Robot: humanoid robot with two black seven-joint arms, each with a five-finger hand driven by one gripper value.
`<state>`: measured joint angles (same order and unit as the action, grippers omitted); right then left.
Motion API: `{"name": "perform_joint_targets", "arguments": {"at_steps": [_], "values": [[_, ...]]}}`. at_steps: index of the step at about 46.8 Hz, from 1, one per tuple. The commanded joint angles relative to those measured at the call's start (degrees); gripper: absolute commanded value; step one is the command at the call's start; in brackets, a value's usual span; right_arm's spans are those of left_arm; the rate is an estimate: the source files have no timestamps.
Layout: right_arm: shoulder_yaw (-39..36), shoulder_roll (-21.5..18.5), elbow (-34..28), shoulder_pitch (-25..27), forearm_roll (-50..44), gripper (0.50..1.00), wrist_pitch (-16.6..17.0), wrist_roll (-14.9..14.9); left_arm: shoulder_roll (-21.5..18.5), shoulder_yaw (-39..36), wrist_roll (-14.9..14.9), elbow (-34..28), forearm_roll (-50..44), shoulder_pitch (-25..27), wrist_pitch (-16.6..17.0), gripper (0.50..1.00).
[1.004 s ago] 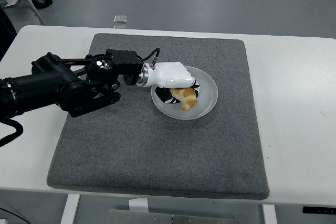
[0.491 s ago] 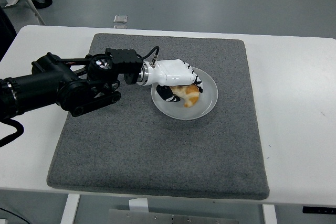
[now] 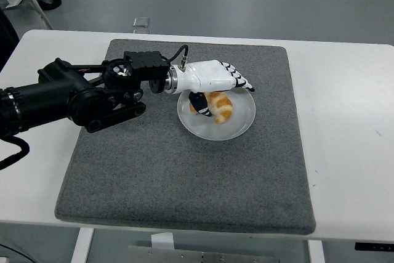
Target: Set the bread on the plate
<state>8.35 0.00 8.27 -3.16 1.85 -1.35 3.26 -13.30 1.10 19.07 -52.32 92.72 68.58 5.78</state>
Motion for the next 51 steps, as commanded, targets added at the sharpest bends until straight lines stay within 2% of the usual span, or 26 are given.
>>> {"name": "perform_joint_targets", "arguments": {"at_steps": [1,9,23,33,41,51], "values": [[0.0,0.0,0.0,0.0,0.0,0.930,0.0,0.0,-0.1,0.6,0.0,-0.6,-2.8,0.4,0.0,0.990],[0.0,0.0,0.1,0.0,0.0,0.930,-0.1,0.0,-0.4,3.7,0.0,-2.4,-12.9,1.8,0.0,0.992],[0.0,0.0,0.1,0.0,0.0,0.930,0.0,0.0,-1.0,9.2,0.0,-1.6,-34.4,2.0,0.1,0.992],[0.0,0.0,0.1,0.0,0.0,0.930,0.0,0.0,-3.1,13.9,-0.2,1.4,-51.5,1.2,0.1,0.992],[0.0,0.0,0.0,0.0,0.0,0.930,0.0,0.0,-3.7,14.3,-0.1,6.2,-67.7,1.4,-0.5,0.994],[0.0,0.0,0.1,0.0,0.0,0.930,0.0,0.0,-4.7,16.1,-0.2,11.4,-79.5,1.2,-1.7,1.000]]}}
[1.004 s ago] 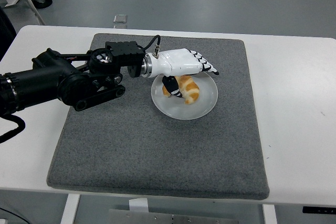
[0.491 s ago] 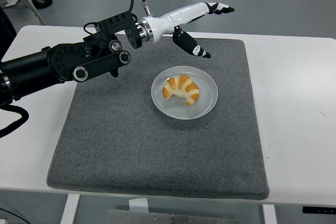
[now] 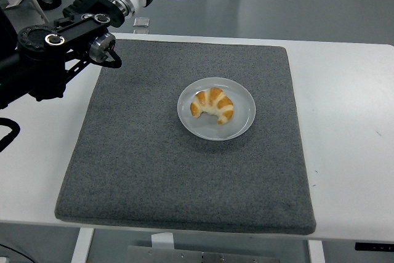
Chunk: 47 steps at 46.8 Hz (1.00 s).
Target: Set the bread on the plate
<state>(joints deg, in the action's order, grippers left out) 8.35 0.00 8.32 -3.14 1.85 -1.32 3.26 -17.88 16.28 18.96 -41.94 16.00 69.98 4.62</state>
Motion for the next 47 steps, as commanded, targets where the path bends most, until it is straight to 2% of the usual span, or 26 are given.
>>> {"name": "perform_joint_targets", "arguments": {"at_steps": [1,10,47], "values": [[0.0,0.0,-0.1,0.0,0.0,0.930,0.0,0.0,-0.1,1.4,-0.1,1.3,-3.7,-0.3,-1.0,1.000],[0.0,0.0,0.0,0.0,0.0,0.930,0.0,0.0,-0.6,3.5,-0.1,4.2,-9.8,-1.3,-3.6,1.000],[0.0,0.0,0.0,0.0,0.0,0.930,0.0,0.0,-0.4,18.8,-0.1,5.0,-22.4,-12.3,-4.8,1.000]]}}
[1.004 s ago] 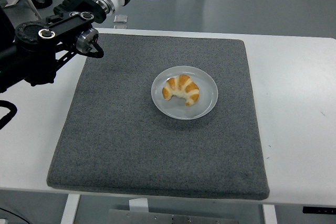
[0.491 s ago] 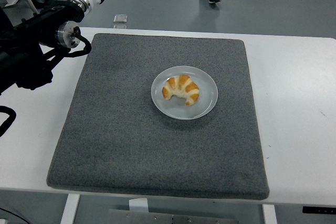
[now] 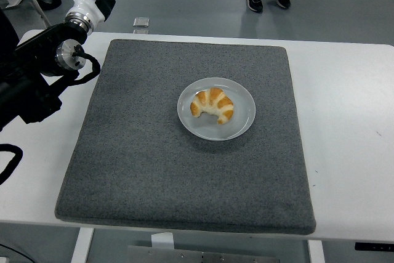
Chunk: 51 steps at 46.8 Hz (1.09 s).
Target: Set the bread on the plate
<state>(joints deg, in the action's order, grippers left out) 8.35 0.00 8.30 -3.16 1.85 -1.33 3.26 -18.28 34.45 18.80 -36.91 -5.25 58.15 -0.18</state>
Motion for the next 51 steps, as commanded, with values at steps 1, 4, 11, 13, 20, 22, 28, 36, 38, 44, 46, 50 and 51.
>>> {"name": "perform_joint_targets", "arguments": {"at_steps": [1,4,11,13,20,22,28,36,38,44,46,50,51], "values": [[0.0,0.0,0.1,0.0,0.0,0.930,0.0,0.0,0.1,0.7,0.0,0.0,-1.6,-0.6,-0.1,1.000],[0.0,0.0,0.0,0.1,0.0,0.932,0.0,0.0,0.2,1.1,0.0,0.0,-3.4,-0.9,-0.3,1.000],[0.0,0.0,0.1,0.0,0.0,0.930,0.0,0.0,0.6,1.9,0.1,0.0,-9.2,-1.4,0.4,1.000],[0.0,0.0,0.0,0.0,0.0,0.930,0.0,0.0,0.7,2.0,0.1,0.0,-10.7,-1.4,0.6,1.000],[0.0,0.0,0.1,0.0,0.1,0.930,0.0,0.0,0.9,2.2,0.1,0.2,-15.0,-2.3,1.7,1.000],[0.0,0.0,0.1,0.0,0.2,0.930,0.2,0.1,0.9,2.2,0.1,0.5,-16.2,-2.4,2.0,1.000],[0.1,0.0,0.1,0.1,0.2,0.932,0.4,0.0,0.9,2.3,0.1,2.5,-21.4,-2.4,2.0,1.000],[0.2,0.0,0.1,0.1,0.1,0.932,0.5,0.0,1.9,2.2,0.1,5.7,-23.1,-2.3,1.4,1.000],[0.3,0.0,0.1,0.1,0.0,0.932,0.5,0.0,2.6,2.1,0.1,6.5,-22.8,-2.3,1.3,1.000],[0.2,0.0,0.1,0.1,0.1,0.930,0.5,0.0,3.4,1.9,0.1,7.6,-22.2,-1.9,1.2,1.000],[0.2,0.0,0.1,0.1,0.1,0.930,0.5,0.0,3.9,1.9,0.1,7.6,-22.0,-1.8,1.2,1.000],[0.1,0.0,0.1,0.1,0.1,0.930,0.5,0.0,4.3,1.8,0.1,8.3,-21.9,-1.5,1.4,1.000],[0.1,0.0,0.1,0.1,0.1,0.930,0.5,0.0,4.5,1.8,0.1,8.6,-21.9,-1.3,1.3,1.000]]}}
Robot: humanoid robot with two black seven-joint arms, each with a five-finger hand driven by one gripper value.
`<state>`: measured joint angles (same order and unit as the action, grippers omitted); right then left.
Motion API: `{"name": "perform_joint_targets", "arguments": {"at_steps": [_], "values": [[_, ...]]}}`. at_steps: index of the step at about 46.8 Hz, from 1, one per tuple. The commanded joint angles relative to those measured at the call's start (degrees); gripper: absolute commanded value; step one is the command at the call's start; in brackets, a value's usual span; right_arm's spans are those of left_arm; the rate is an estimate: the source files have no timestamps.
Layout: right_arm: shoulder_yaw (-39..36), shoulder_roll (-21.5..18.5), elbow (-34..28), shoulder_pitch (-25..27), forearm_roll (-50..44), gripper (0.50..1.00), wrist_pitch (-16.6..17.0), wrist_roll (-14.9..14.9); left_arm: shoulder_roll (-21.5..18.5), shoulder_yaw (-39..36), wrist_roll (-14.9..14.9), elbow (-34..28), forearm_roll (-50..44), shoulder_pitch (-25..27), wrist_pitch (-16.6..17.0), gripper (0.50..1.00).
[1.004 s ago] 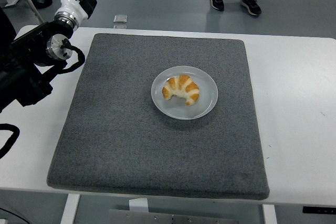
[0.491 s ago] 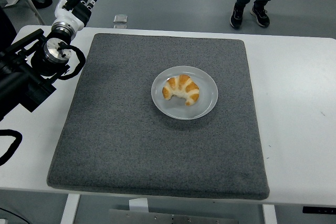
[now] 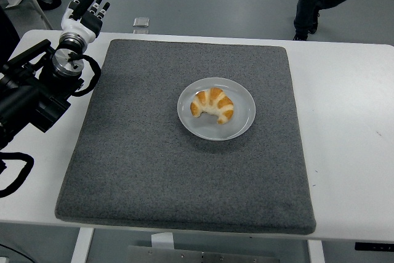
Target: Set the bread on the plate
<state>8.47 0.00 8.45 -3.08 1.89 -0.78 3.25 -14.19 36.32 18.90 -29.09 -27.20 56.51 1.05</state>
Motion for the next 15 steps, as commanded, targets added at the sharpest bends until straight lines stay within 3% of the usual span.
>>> {"name": "perform_joint_targets", "arguments": {"at_steps": [1,15], "values": [[0.0,0.0,0.0,0.1,0.0,0.930,0.0,0.0,0.7,-0.2,0.0,1.1,0.0,0.6,0.1,1.000],[0.0,0.0,0.3,0.0,0.0,0.930,0.1,0.0,2.6,-0.6,0.4,3.4,5.5,1.4,-0.3,1.000]]}}
